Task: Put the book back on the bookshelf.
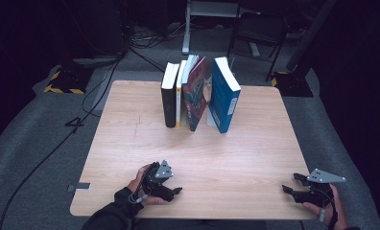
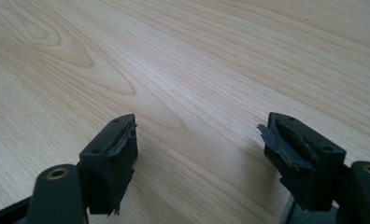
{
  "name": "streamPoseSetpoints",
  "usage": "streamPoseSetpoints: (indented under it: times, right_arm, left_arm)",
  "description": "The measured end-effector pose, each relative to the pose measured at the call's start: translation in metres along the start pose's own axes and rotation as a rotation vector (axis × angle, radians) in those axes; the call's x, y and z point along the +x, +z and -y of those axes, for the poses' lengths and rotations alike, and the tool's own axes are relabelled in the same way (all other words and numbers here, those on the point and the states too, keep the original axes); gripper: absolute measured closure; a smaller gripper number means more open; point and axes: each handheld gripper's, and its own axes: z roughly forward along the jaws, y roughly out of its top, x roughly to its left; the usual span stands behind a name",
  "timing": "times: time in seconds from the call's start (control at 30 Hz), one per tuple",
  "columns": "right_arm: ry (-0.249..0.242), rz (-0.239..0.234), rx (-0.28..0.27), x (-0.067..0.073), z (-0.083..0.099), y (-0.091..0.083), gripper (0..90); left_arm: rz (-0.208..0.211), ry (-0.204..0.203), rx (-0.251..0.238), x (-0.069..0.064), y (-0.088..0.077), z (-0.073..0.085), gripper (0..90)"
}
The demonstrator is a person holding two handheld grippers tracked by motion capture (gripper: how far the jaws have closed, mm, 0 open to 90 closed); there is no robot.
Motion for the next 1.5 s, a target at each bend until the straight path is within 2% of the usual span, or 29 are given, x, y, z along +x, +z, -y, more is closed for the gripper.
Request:
streamPoseSetpoints:
  times: [1.5]
  right_arm:
    - [0.013,0.018,0.0,-0.0003,-0.0001,0.0003,24.2]
  left_arm:
    - [0.007,0.001,0.0,0.0012,0.0005,-0.0005,14.0]
